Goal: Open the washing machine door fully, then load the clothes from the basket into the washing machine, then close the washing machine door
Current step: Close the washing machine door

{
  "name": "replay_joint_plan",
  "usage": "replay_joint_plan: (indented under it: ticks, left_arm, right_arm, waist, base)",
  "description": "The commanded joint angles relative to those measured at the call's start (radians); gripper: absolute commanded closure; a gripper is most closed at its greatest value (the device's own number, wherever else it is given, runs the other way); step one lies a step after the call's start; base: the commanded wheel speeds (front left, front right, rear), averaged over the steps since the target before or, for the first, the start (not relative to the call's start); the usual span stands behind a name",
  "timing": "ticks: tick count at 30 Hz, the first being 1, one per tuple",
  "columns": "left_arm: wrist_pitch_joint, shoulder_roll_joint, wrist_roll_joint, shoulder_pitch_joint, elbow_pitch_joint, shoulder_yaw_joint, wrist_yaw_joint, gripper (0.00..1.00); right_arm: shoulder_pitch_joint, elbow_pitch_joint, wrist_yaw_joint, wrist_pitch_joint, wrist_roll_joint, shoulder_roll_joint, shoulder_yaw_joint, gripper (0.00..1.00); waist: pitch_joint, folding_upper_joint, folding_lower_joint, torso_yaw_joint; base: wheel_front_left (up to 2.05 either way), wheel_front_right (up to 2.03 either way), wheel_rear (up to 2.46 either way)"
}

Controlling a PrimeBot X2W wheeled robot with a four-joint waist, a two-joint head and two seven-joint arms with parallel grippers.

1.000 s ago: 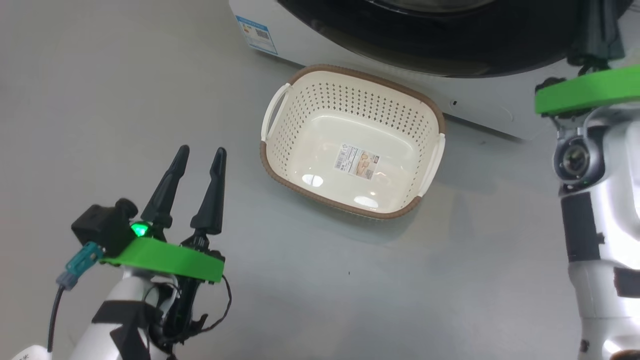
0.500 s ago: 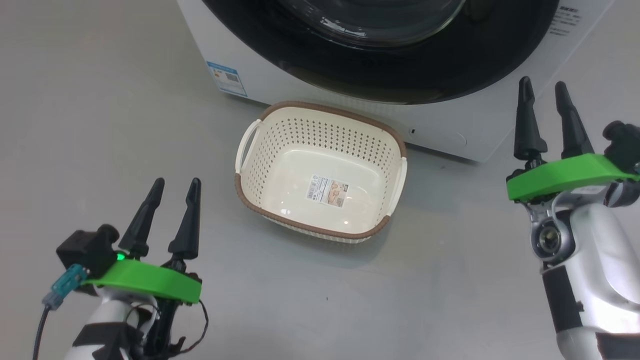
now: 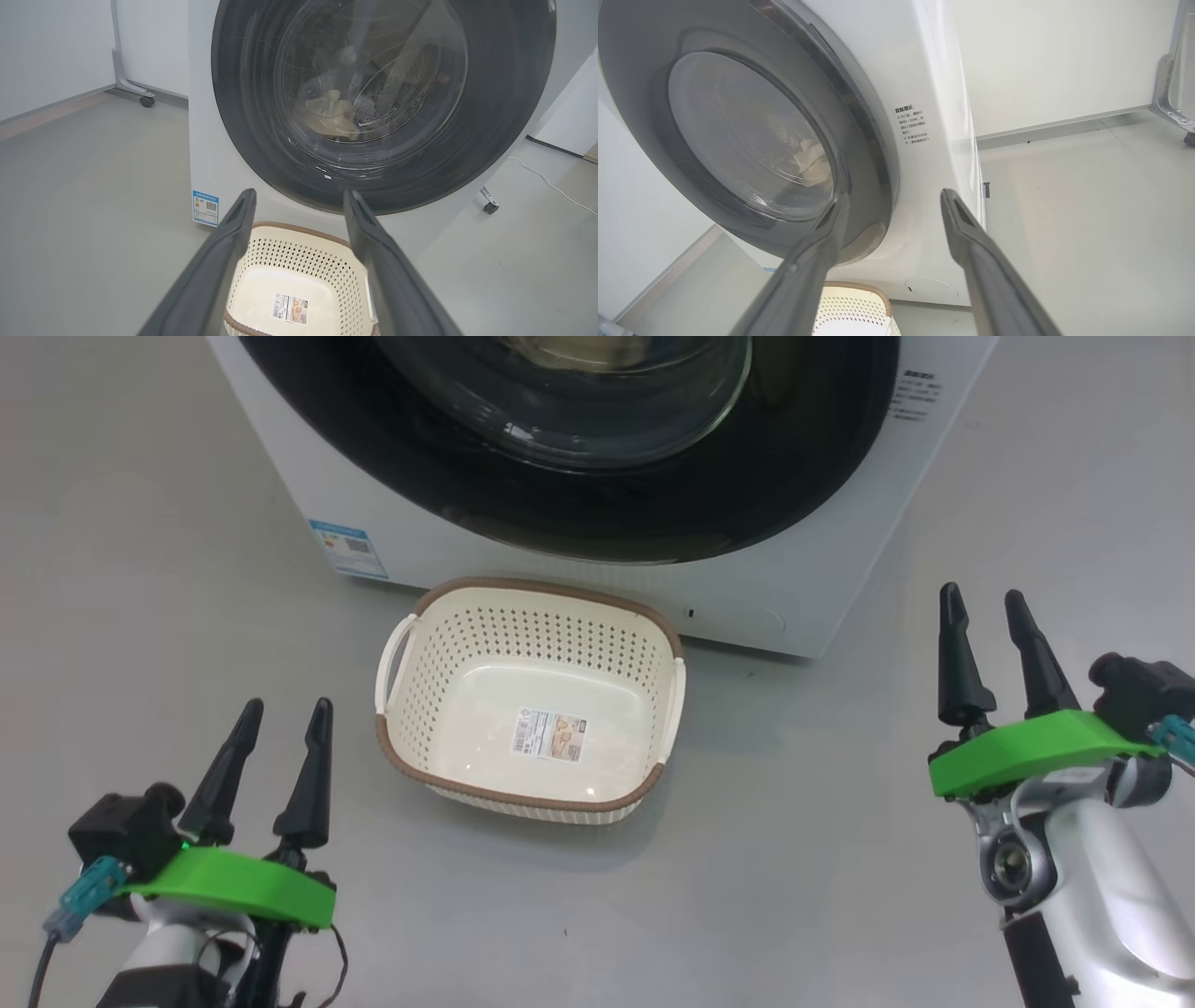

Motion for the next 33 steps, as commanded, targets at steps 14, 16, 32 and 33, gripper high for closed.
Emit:
replay_joint_plan:
  ticks: [14,16,32,33]
  left_arm:
    - [-0.011,0.058,0.015,0.032,-0.004,0.102,0.000,0.00]
    - [-0.011,0.060,0.018,0.038,-0.003,0.110,0.000,0.00]
    - [-0.011,0.071,0.037,0.073,-0.006,0.147,0.000,0.00]
    - [-0.011,0.071,0.038,0.073,-0.007,0.147,0.000,0.00]
  right_arm:
    - [0.070,-0.044,0.001,-0.007,0.003,-0.023,0.026,0.00]
    - [0.079,-0.045,0.001,-0.007,0.003,-0.026,0.027,0.00]
    - [0.137,-0.067,0.001,-0.007,0.001,-0.028,0.007,0.00]
    - [0.140,-0.067,0.001,-0.007,0.000,-0.027,0.007,0.00]
  waist:
    - [-0.062,0.0000,0.0000,-0.106]
    - [-0.066,0.0000,0.0000,-0.114]
    - [-0.083,0.0000,0.0000,-0.145]
    - [-0.083,0.0000,0.0000,-0.146]
  base:
    - [0.00,0.00,0.00]
    - [0.00,0.00,0.00]
    - [0.00,0.00,0.00]
    - [0.00,0.00,0.00]
